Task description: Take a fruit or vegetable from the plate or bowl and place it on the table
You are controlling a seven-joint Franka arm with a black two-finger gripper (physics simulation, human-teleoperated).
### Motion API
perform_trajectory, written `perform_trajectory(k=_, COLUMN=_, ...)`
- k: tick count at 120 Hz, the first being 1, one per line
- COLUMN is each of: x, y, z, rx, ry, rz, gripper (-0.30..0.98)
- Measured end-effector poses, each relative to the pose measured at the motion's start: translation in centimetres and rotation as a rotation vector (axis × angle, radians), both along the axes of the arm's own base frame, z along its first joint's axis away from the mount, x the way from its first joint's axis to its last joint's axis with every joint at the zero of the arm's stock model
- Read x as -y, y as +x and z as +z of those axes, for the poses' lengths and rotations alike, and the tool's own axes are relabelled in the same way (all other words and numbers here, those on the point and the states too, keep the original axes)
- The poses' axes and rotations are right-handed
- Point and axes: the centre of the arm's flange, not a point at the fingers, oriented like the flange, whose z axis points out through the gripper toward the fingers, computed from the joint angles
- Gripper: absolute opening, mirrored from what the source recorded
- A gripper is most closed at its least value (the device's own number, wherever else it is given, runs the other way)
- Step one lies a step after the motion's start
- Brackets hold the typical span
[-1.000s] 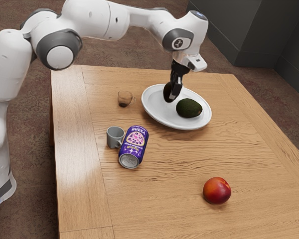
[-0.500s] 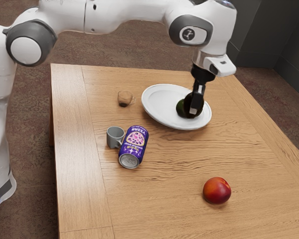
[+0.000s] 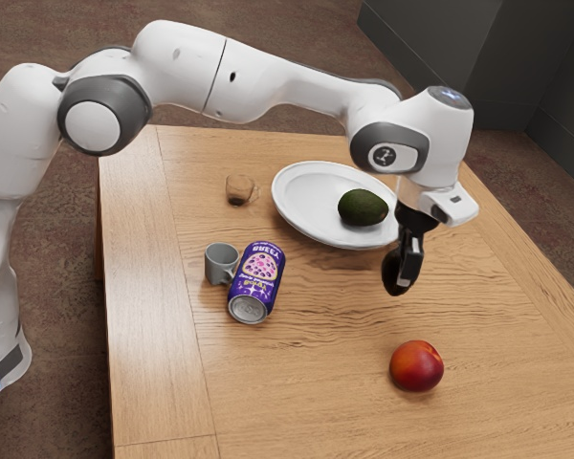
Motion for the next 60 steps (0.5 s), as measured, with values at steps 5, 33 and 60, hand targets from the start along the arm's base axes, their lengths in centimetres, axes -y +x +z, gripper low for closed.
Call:
perform_trajectory(k=5, x=-0.1, y=0.0, z=0.2, rx=0.004, ry=-0.002, rz=0.01, gripper=0.56)
perform_trajectory(k=33, x=-1.1, y=-0.5, z=2.0, rx=0.014, ry=-0.004, rz=0.069, gripper=0.66)
perform_trajectory(k=60, x=-1.9, y=-3.0, z=5.4, rx=-0.034, ry=0.016, rz=0.144, gripper=0.68)
